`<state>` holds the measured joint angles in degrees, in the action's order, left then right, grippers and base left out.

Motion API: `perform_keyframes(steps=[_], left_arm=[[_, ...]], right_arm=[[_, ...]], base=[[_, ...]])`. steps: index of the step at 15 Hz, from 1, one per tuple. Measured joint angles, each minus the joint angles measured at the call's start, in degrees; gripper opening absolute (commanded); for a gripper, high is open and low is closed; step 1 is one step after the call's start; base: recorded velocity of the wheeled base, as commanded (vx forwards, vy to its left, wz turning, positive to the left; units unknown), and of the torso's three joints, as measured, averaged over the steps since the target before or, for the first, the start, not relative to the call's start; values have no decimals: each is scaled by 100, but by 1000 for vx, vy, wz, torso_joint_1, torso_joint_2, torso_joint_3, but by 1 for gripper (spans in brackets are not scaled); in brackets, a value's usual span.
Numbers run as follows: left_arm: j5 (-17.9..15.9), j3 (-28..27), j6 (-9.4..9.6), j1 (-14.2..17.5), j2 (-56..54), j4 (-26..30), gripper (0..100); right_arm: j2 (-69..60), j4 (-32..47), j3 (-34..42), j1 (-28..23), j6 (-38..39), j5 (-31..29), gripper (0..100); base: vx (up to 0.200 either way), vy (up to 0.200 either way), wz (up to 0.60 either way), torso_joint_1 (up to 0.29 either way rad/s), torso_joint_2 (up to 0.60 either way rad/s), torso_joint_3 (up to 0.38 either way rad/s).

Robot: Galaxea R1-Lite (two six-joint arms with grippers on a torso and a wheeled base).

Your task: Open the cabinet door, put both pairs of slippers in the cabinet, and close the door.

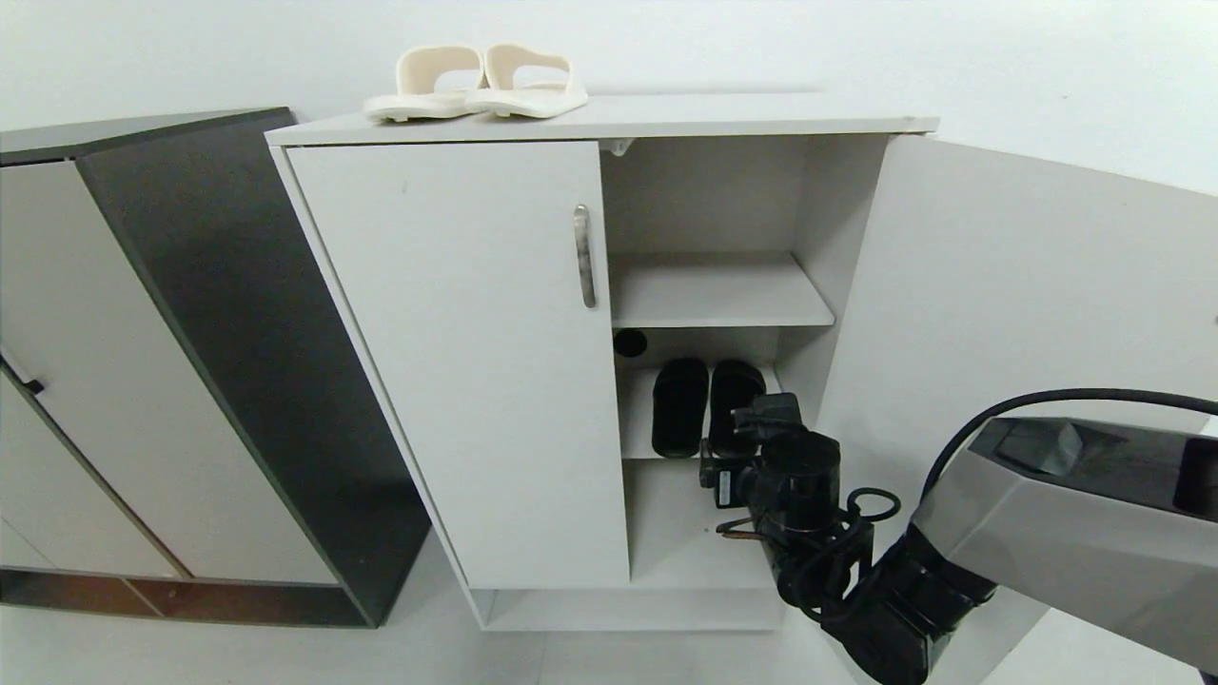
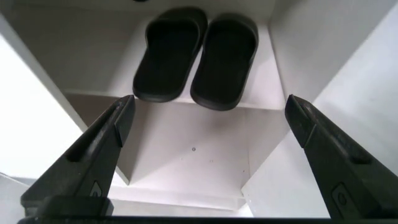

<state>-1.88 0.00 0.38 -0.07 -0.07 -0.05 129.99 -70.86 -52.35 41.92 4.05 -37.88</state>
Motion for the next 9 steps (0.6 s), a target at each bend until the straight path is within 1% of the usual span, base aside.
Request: perform_keyframes(steps=[1,9], left_arm=[[2,0,2,0,0,0,0],[11,0,-17,0,0,-2,0]], right_arm=[[-9,-16,45,7,0,-2,100],[-41,-178,188,0,-101,-2,100]], base=[[0,0,0,2,2,90],[0,0,0,0,0,0]])
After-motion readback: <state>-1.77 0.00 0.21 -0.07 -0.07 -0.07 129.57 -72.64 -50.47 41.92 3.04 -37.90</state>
